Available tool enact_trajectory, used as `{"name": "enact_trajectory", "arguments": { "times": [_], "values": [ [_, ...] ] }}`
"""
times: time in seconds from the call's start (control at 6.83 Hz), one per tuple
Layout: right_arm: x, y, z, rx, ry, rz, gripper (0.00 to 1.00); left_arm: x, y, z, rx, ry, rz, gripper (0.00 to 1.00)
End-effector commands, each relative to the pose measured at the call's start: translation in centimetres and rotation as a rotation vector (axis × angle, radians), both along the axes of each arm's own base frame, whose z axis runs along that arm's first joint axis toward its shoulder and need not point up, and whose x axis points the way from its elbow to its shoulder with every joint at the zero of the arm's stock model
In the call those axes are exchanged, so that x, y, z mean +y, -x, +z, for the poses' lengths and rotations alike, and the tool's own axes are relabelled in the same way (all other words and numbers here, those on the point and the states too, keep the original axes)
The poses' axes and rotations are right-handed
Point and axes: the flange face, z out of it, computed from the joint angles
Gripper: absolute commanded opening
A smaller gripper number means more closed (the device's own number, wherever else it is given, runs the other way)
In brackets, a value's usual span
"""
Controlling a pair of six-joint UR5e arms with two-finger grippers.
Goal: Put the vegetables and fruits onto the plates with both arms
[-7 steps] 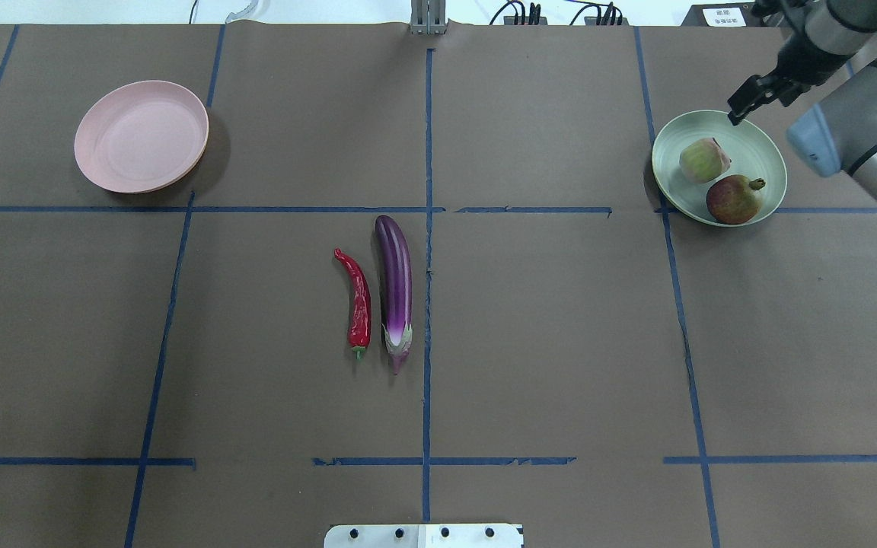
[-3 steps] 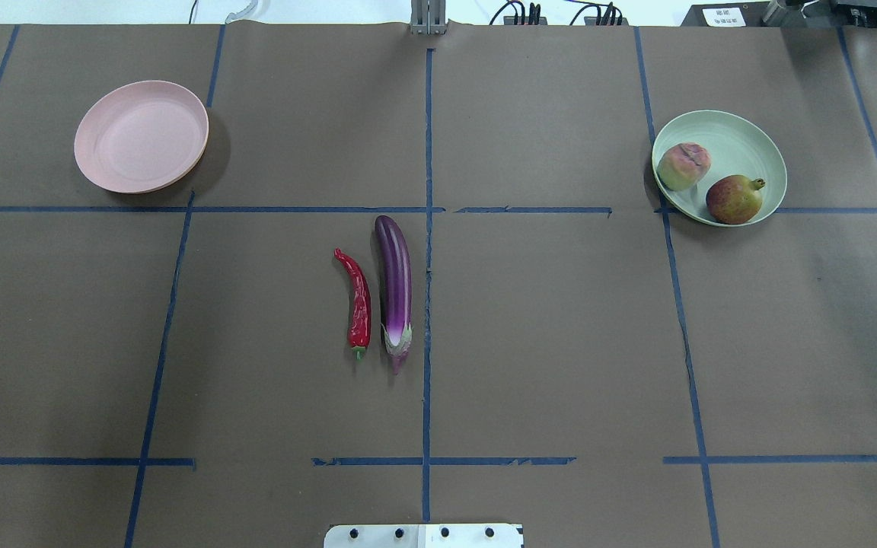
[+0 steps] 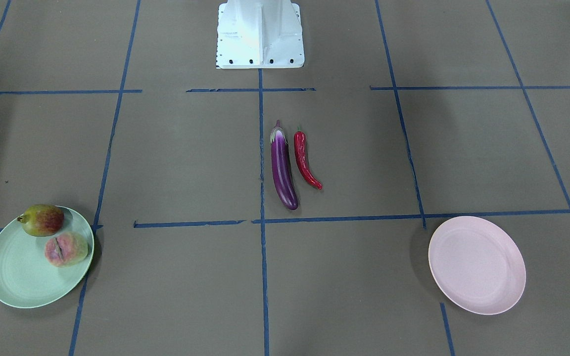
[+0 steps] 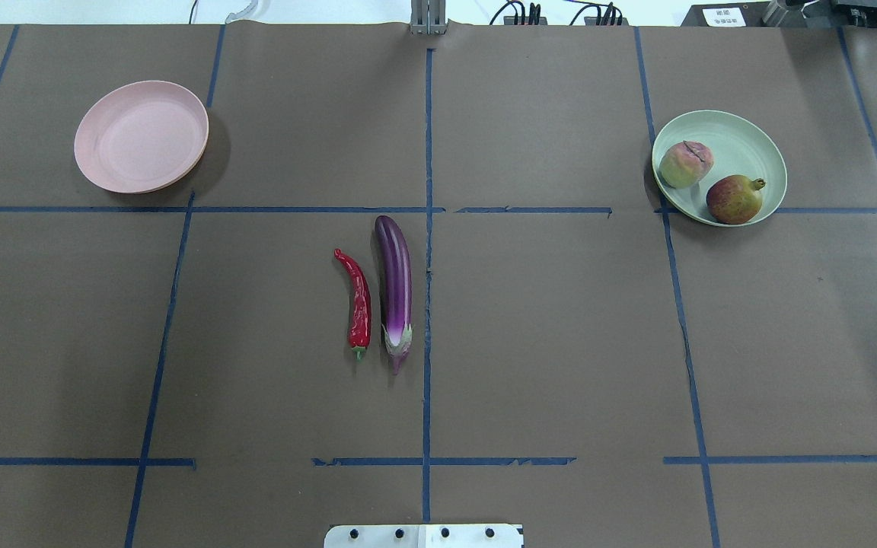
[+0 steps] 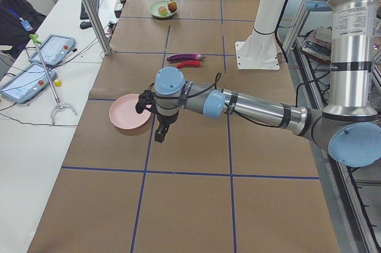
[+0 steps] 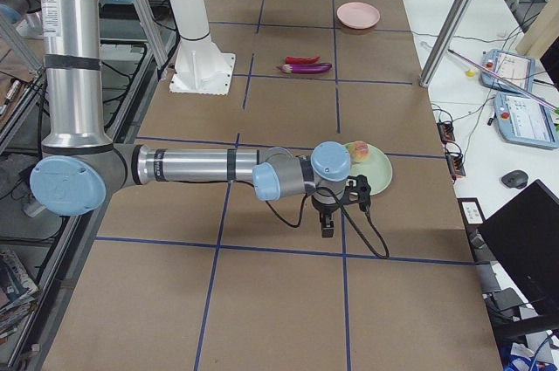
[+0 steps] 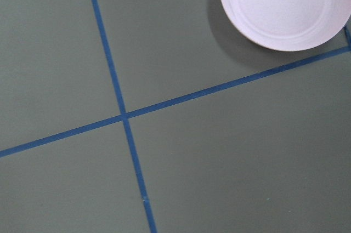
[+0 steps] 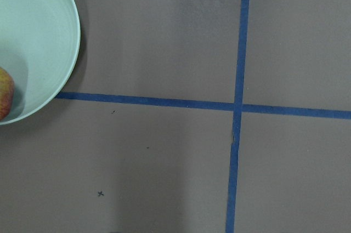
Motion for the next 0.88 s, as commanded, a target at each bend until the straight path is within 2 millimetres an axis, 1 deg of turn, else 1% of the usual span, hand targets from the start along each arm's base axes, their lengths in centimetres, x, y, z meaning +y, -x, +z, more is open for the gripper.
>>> {"name": "enact_trajectory", "arguments": {
  "times": [0.0, 0.15, 0.29, 0.44, 0.59, 0.73],
  "values": [
    [0.7, 0.3, -0.1, 0.065, -0.001, -0.001, 1.0, -1.4, -10.4, -6.9, 0.048, 0.09, -0.001, 1.0],
    [0.5, 0.6, -0.2, 0.078, -0.003, -0.003, 1.0, -1.6, -17.0, -11.9, 0.043, 0.092, 0.001, 1.0],
    [0.5, 0.7, -0.3, 0.075, -0.007, 0.0, 1.0, -0.6, -25.0, -16.7, 0.092, 0.151, 0.04, 1.0],
    [0.4, 0.7, -0.4, 0.071, -0.007, 0.001, 1.0, 2.0, -32.8, -20.7, 0.124, 0.245, 0.066, 1.0],
    [0.4, 0.7, -0.3, 0.072, -0.006, 0.0, 1.0, 3.8, -38.8, -24.8, 0.13, 0.291, 0.006, 1.0],
    [0.4, 0.7, -0.3, 0.072, -0.006, 0.0, 1.0, 3.8, -45.1, -27.4, 0.113, 0.347, -0.072, 1.0]
  ]
}}
